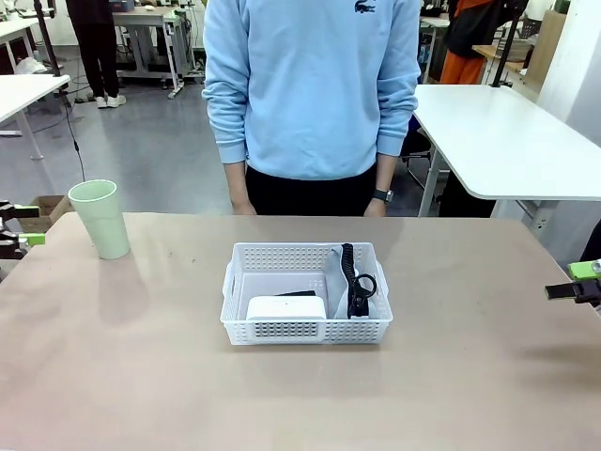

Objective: Efficiently arrange items inside the basket to fit them all.
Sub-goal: Pick up the Reusable plastic cup and place it inside the Organizing basket.

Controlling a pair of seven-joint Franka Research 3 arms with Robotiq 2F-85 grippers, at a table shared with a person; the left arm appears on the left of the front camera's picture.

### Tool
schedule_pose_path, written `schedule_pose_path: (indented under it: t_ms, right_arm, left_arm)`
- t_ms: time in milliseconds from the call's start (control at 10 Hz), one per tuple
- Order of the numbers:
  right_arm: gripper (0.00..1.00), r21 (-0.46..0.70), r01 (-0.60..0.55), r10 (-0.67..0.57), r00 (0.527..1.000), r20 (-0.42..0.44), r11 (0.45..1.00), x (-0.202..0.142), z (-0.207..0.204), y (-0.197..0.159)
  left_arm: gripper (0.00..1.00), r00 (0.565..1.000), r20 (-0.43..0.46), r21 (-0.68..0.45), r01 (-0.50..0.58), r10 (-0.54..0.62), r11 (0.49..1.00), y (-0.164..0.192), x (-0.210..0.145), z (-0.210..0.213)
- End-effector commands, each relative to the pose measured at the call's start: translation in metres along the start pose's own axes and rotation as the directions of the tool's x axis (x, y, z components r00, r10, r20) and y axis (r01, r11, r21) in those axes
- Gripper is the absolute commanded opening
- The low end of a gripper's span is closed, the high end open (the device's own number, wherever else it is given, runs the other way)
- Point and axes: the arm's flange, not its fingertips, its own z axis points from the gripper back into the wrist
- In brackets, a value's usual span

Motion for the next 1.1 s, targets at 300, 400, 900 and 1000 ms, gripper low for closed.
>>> schedule_pose_path:
  t_ms: [300,400,900,1000]
  right_arm:
    - [1.0,-0.012,-0.022,0.022,1.0,0.001,1.0,-0.004,-0.001,0.0]
    - [1.0,-0.012,-0.022,0.022,1.0,0.001,1.0,-0.004,-0.001,0.0]
    - [1.0,-0.012,-0.022,0.022,1.0,0.001,1.0,-0.004,-0.001,0.0]
    - [1.0,-0.012,-0.022,0.022,1.0,0.001,1.0,-0.004,-0.001,0.0]
  left_arm:
    - [1.0,1.0,-0.023,-0.006,-0.021,0.021,1.0,0.031,-0.029,-0.026]
    - [1.0,1.0,-0.019,-0.002,-0.02,0.02,1.0,0.035,-0.03,-0.032]
    - [1.0,0.996,-0.073,0.01,-0.052,0.052,0.999,0.051,-0.039,-0.07]
    - [1.0,0.996,-0.074,-0.001,-0.051,0.051,0.999,0.052,-0.038,-0.075]
